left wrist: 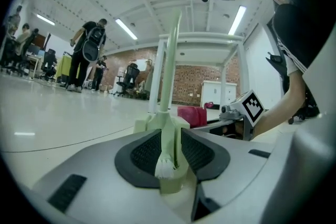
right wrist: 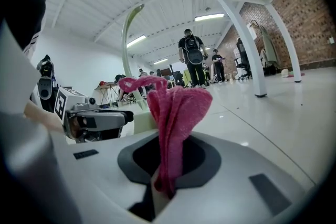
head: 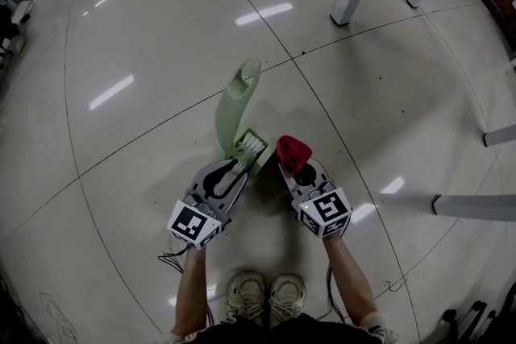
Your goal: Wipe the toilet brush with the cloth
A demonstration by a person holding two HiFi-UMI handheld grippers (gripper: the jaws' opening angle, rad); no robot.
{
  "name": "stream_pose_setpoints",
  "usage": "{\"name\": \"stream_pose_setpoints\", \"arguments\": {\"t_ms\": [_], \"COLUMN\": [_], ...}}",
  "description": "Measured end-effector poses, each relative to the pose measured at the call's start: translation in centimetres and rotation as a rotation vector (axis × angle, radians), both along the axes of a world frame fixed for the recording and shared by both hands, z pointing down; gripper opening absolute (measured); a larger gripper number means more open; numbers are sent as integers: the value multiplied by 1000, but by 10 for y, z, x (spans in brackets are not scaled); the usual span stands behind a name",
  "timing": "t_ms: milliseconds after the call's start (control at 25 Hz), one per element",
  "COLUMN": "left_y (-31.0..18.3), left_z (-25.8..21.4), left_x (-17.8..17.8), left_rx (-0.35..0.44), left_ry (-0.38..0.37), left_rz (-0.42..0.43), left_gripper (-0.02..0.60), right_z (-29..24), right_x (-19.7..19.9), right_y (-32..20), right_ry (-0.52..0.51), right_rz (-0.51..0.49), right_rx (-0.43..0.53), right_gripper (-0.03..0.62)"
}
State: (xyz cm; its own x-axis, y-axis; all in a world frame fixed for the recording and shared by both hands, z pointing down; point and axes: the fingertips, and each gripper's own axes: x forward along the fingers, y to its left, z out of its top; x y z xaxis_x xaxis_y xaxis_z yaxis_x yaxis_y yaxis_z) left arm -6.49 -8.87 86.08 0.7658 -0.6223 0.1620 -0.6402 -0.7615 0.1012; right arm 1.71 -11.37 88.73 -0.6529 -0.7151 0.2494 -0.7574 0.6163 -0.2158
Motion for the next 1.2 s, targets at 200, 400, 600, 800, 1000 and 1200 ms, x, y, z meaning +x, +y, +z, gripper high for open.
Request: {"name": "stream_pose_setpoints", "arguments": {"t_ms": [200, 400, 600, 800, 1000, 1200], "left_y": [-10, -13, -14, -27, -43, -54], "left_z": [1, 2, 5, 6, 13, 13], "left_x": [-27, -40, -42, -42, -32, -31], "left_rx": [-16, -24, -27, -25, -75, -82], "left_ry": [19, 17, 12, 24, 22, 68], "left_rz": [-74, -109, -114, -78, 31, 23], "left_gripper": [95, 95, 95, 95, 261, 259], "right_z": [1, 7, 5, 3, 2, 2], "right_x": [-5, -21, -42, -40, -35, -35], "right_y": [10, 31, 53, 54, 44, 42], "right_ry": [-10, -19, -46, -74, -66, -66], "right_rz": [4, -15, -69, -52, -38, -34], "right_rx": [-18, -55, -86, -96, -91, -85], "right_gripper": [31, 31, 31, 31, 31, 31]}}
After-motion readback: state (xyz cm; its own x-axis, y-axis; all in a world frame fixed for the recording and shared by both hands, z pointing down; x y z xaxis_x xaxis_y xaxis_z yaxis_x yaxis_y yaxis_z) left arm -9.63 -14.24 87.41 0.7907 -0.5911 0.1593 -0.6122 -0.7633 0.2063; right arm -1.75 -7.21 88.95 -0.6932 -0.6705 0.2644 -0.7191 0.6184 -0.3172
